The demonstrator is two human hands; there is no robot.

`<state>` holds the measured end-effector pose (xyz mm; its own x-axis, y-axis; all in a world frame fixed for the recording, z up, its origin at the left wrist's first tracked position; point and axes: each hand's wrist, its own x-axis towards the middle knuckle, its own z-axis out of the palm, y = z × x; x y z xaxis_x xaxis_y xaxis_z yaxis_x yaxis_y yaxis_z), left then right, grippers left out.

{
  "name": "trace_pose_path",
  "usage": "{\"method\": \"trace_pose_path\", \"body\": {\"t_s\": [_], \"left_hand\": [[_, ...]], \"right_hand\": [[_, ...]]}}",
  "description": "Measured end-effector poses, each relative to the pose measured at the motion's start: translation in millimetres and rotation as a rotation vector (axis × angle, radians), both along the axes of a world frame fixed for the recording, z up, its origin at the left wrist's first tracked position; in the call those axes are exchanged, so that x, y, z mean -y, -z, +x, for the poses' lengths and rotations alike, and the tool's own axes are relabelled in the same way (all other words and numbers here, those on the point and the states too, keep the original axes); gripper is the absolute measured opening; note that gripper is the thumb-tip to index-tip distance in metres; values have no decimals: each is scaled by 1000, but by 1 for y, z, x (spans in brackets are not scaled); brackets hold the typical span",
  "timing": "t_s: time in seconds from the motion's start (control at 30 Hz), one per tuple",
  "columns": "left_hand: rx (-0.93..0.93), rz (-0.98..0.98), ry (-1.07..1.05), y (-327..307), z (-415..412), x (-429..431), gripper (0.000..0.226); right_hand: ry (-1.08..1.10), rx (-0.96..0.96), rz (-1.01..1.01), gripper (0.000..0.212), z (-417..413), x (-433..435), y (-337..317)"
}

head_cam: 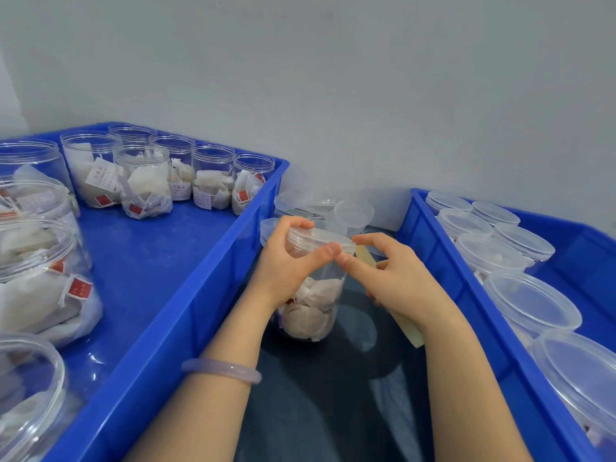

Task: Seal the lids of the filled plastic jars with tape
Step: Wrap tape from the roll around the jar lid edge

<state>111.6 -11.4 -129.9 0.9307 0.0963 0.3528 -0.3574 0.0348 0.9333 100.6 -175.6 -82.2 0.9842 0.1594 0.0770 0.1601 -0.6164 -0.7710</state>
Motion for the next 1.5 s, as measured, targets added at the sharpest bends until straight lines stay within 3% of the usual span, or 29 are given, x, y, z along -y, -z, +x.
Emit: {"method": "trace_pose_path", "body": {"t_s": [0.2,0.5,0.7,0.8,0.93,1.0,1.07,1.23,1.33,1.5], "left_hand": [[6,-34,29,1,-1,-4,55],[-15,-17,74,3,-1,-9,48],[-64,-89,207,-1,-4,-3,66],[-87,-169,278,-3,-3,-6,92],[-185,-207,330,-1,-3,-7,115],[-179,-132,269,1,-3,-3,113],[-157,-129,228,2,-3,-1,105],[-209,-76,220,0,-3,-10,55],[-245,31,177,-8,-1,-5,64],[-237,19,107,-12,-3,5,84]], "right_hand": [[-41,-95,35,63,-7,10,-8],[-25,-28,0,63,-6,12,-5],[-78,-58,36,90,-9,15,-7],[-131,-79,32,95,-9,10,-7],[-159,-73,50,60,-6,6,-6],[-124,-39,33,31,-4,7,-4],[-104,-5,3,23,-2,6,-3],[-85,-15,-18,41,-1,3,-6],[-62,1,-80,46,-1,2,-6],[-54,-12,-111,64,-4,5,-10]]}}
